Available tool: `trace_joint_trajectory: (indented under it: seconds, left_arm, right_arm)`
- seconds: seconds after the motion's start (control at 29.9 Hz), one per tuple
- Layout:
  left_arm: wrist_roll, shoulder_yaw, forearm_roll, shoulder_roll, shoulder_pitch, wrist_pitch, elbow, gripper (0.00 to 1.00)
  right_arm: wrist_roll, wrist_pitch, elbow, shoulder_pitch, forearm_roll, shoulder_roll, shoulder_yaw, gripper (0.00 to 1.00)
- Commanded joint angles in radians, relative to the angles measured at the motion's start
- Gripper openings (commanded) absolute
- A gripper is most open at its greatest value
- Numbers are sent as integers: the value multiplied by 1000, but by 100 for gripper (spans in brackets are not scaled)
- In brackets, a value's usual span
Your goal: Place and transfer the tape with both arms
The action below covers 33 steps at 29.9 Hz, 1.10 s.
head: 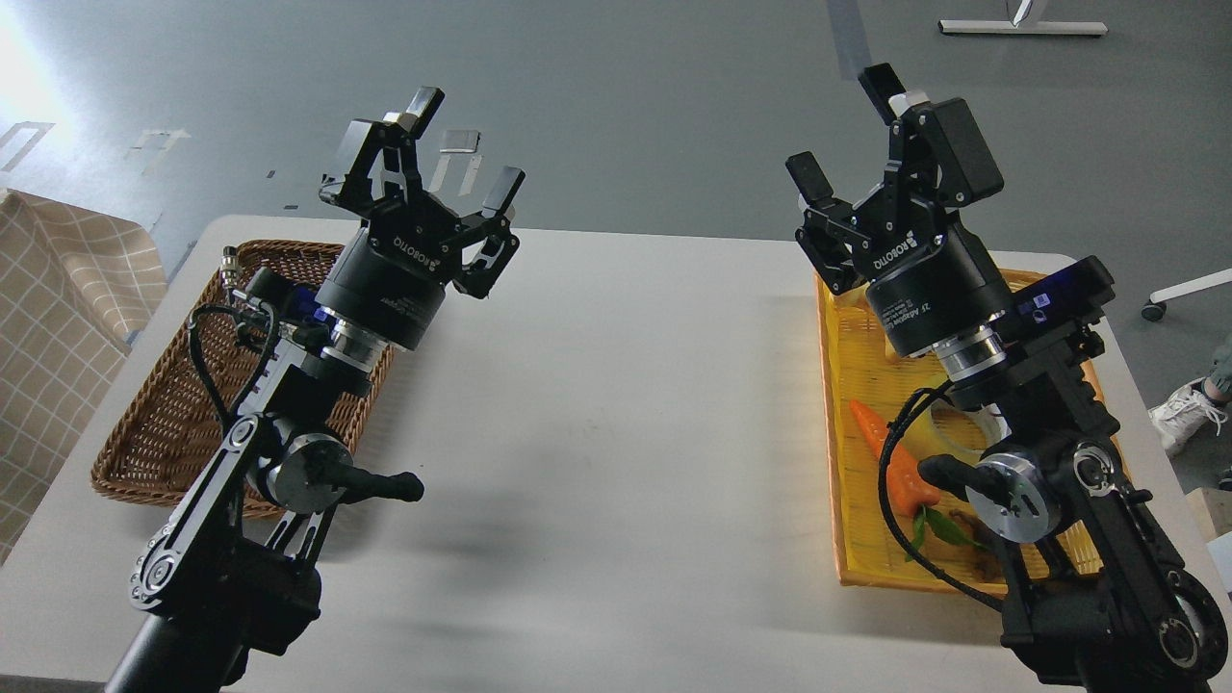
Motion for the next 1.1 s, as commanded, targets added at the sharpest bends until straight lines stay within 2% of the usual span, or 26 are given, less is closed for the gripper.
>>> trace_joint_trajectory:
  seconds: [0.0,1.07]
  left_arm:
    - [1,0,2,-1,-1,1,0,98]
    - [-1,0,4,-9,-1,5,0,98]
  right_arm:
    - [0,0,2,-1,0,0,-1,99]
    - [0,0,5,-6,0,0,-1,99]
